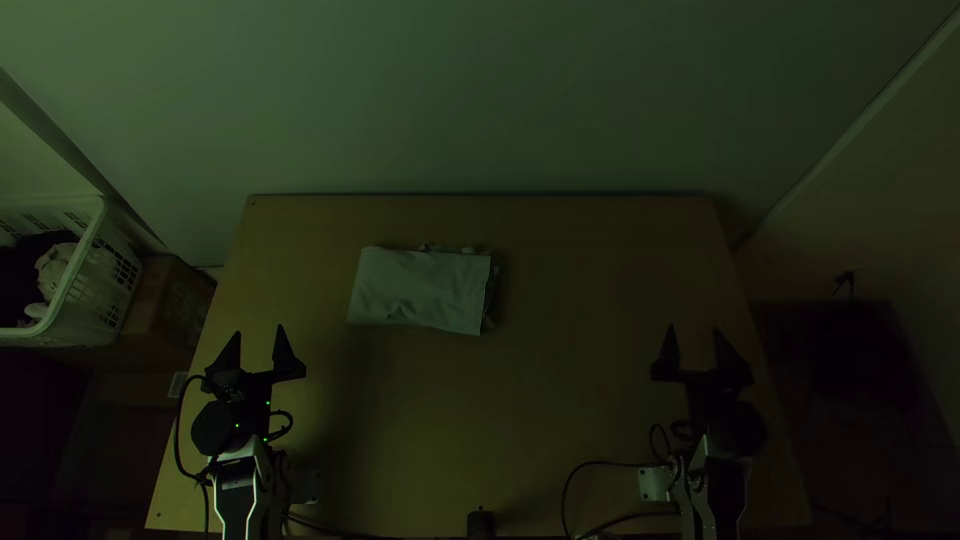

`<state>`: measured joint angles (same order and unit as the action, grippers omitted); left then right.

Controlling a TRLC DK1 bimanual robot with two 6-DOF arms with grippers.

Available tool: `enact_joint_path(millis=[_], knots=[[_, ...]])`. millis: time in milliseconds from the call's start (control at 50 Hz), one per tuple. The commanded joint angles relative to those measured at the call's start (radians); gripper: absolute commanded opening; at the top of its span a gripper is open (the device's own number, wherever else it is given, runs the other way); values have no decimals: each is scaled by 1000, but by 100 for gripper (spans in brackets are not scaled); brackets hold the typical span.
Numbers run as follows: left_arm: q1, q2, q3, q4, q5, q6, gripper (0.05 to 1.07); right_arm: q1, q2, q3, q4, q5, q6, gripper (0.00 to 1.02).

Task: Fold the t-shirt

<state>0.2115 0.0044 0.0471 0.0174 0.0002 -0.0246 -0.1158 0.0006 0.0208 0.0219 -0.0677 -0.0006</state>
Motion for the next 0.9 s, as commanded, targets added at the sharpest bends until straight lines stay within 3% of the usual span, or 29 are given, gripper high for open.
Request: enact_joint_path(millis=[0,880], knots=[[11,-7,-44,-25,7,18,103,-15,-4,-15,-23,22,11,98],[12,-7,-44,-27,9,18,103,-10,-4,-13,-30,37,5,98]])
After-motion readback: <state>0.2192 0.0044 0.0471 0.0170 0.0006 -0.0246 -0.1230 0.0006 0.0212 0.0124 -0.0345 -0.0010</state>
